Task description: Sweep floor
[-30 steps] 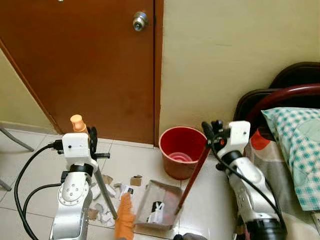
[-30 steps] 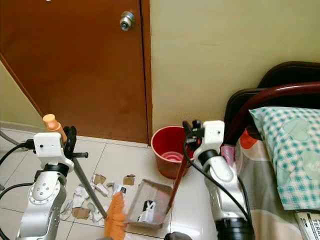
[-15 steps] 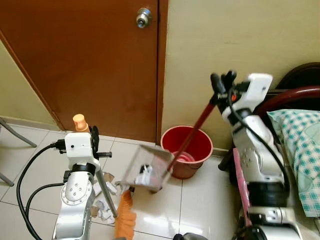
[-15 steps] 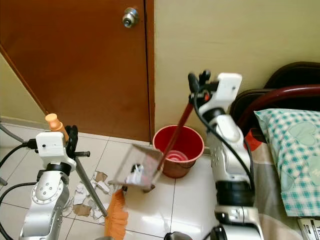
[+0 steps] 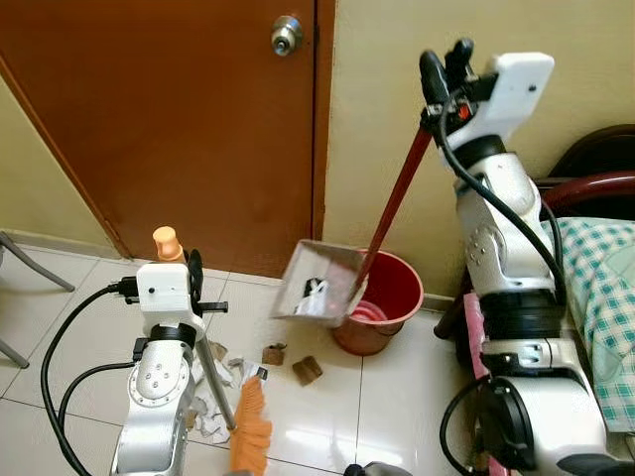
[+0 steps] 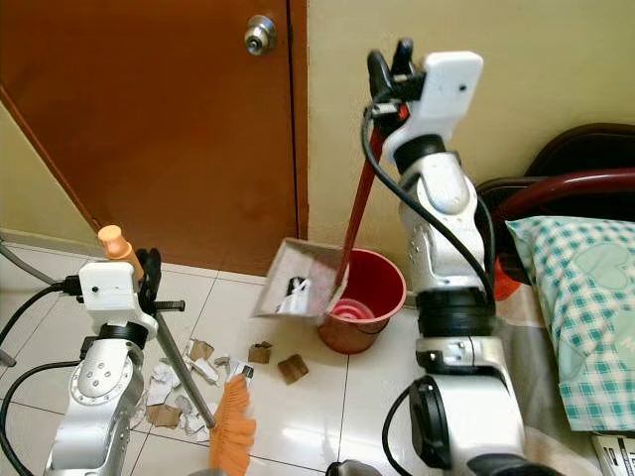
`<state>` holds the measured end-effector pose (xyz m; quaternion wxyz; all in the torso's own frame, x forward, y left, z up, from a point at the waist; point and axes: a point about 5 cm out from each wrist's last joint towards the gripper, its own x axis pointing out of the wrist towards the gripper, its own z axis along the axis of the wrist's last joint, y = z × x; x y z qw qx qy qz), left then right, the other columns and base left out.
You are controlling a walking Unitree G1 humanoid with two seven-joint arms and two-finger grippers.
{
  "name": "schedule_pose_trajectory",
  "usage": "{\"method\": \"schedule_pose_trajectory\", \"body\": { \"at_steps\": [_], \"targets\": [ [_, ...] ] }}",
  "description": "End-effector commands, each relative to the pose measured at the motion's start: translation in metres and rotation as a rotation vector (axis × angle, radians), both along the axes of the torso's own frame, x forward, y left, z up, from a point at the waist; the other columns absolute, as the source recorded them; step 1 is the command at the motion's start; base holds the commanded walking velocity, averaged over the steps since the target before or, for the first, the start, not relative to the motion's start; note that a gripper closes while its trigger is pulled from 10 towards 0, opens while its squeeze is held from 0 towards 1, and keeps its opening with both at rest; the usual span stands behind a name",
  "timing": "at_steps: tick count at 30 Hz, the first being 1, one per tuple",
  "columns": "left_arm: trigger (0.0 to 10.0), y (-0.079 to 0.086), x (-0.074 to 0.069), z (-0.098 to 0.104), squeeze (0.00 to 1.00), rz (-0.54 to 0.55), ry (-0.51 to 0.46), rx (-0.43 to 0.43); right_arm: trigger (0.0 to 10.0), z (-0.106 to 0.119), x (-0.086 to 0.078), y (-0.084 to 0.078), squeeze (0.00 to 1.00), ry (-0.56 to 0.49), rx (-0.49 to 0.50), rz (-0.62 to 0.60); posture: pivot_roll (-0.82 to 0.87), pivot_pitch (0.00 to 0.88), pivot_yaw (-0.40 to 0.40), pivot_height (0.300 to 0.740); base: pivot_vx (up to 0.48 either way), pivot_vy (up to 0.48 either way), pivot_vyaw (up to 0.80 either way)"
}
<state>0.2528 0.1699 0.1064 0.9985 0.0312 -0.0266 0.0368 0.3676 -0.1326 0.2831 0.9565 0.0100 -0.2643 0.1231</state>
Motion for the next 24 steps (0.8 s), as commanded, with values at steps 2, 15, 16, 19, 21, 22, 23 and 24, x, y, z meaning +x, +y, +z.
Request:
{"method": "schedule_pose_trajectory", "body": {
  "at_steps": [2,15,16,19,21,22,23,24],
  "targets": [
    [10.0,-0.001,-0.002,0.001,0.00,-0.002,-0.006,0.000,10.0,0.020,-0.003,0.003,0.00,-0.120,-0.045,-0.023,0.01,0.024,-0.021,0.740,0.000,0.000,0.00],
    [10.0,-0.010,-0.003,0.000,0.00,-0.045,-0.004,0.004,10.0,0.023,-0.013,0.027,0.00,-0.316,-0.261,-0.088,0.00,0.035,-0.019,0.740,0.000,0.000,0.00],
    [10.0,-0.010,-0.003,0.000,0.00,-0.044,-0.004,0.003,10.0,0.023,-0.014,0.028,0.00,-0.327,-0.274,-0.091,0.00,0.035,-0.019,0.740,0.000,0.000,0.00],
    [10.0,-0.011,-0.003,0.001,0.00,-0.041,-0.004,0.002,10.0,0.018,-0.014,0.032,0.00,-0.351,-0.338,-0.087,0.01,0.035,-0.024,0.740,0.000,0.000,0.00],
    [10.0,-0.011,-0.004,0.000,0.00,-0.041,-0.003,0.002,10.0,0.004,-0.016,0.040,0.00,-0.351,-0.397,-0.059,0.01,0.035,-0.024,0.740,0.000,0.000,0.00],
    [10.0,-0.011,-0.004,0.000,0.00,-0.041,-0.002,0.002,10.0,0.001,-0.016,0.041,0.00,-0.352,-0.410,-0.051,0.01,0.035,-0.024,0.740,0.000,0.000,0.00],
    [10.0,-0.011,-0.005,-0.001,0.00,-0.042,-0.001,0.002,10.0,-0.002,-0.017,0.043,0.00,-0.352,-0.422,-0.044,0.01,0.035,-0.024,0.740,0.000,0.000,0.00],
    [10.0,-0.010,-0.006,-0.003,0.00,-0.040,0.005,0.003,10.0,-0.007,-0.019,0.047,0.00,-0.365,-0.442,-0.038,0.01,0.035,-0.024,0.740,0.000,0.000,0.00]
  ]
}}
